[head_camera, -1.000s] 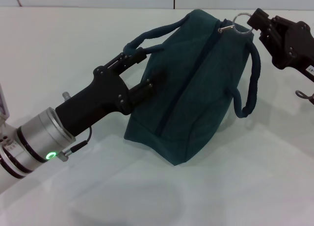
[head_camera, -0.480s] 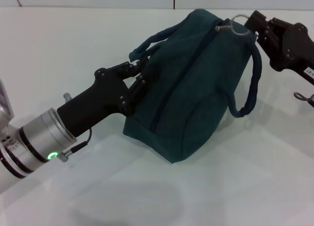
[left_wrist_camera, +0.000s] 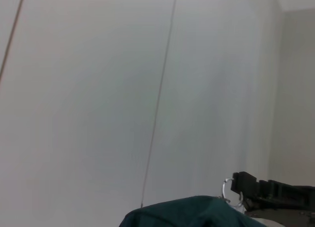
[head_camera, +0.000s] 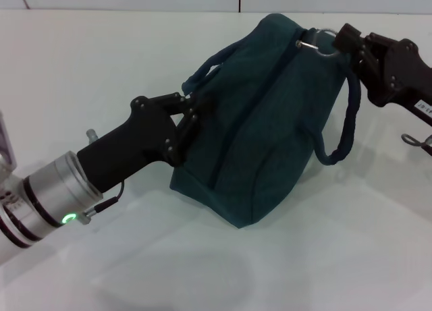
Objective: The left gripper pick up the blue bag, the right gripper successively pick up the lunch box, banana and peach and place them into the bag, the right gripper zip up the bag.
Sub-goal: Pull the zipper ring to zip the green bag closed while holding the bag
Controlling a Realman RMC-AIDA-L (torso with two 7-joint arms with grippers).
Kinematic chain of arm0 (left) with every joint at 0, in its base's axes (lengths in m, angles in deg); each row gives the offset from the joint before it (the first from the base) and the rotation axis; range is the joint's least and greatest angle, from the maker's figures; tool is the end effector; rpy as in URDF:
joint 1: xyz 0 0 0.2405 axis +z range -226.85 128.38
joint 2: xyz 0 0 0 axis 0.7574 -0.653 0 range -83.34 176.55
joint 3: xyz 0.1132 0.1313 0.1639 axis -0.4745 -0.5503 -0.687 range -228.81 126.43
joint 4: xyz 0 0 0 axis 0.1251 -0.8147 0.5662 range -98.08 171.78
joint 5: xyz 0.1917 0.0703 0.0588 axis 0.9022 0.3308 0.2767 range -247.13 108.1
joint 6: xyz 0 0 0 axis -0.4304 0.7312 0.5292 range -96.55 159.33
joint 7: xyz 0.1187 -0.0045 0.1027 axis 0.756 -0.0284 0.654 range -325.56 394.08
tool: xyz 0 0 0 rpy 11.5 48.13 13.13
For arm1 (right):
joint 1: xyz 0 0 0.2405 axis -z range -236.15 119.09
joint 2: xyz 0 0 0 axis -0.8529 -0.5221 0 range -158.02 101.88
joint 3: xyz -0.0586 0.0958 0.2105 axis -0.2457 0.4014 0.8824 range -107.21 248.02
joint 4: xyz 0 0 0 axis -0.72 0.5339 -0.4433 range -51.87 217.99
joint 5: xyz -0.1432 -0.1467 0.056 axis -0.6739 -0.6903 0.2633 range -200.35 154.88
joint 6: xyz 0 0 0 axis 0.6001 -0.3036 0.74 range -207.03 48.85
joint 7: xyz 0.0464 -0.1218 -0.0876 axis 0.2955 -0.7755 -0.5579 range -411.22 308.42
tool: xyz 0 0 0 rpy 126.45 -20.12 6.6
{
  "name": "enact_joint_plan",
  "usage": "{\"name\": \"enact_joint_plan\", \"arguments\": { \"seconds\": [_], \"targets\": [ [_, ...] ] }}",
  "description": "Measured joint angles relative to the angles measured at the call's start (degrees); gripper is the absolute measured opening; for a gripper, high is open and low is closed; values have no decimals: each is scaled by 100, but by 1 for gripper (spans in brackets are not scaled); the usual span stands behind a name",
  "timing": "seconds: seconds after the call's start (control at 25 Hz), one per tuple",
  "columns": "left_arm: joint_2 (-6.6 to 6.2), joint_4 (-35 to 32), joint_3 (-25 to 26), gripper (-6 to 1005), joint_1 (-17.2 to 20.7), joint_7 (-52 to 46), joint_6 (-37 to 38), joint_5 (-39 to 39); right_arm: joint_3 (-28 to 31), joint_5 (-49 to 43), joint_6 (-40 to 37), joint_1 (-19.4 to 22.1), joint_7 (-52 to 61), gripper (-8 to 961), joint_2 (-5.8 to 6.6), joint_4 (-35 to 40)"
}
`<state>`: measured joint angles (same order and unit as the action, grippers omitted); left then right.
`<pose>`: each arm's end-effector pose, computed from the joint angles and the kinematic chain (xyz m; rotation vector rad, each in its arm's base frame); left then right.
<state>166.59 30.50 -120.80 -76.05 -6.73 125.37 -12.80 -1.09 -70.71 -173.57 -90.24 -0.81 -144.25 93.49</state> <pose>-0.2278 0.2794 -0.0479 -2.3096 -0.4201 -1.3031 0.2043 0.3250 -0.0025 -2.2437 0.3929 1.4369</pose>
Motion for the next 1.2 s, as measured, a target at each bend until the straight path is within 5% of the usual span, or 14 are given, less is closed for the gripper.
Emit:
{"name": "enact_joint_plan", "arguments": {
  "seconds": [0.52, 0.88, 1.2],
  "targets": [
    [-189, -454, 55, 51, 566, 453, 83, -81, -156, 511, -284, -1, 291, 15, 0, -206],
    [-239, -425, 62, 50, 619, 505, -52, -325, -156, 804, -29, 109, 294, 16, 0, -446],
    [-201, -455, 23, 48, 642, 654, -30, -298, -1106, 736, -51, 120, 600, 68, 52, 39]
  ]
}}
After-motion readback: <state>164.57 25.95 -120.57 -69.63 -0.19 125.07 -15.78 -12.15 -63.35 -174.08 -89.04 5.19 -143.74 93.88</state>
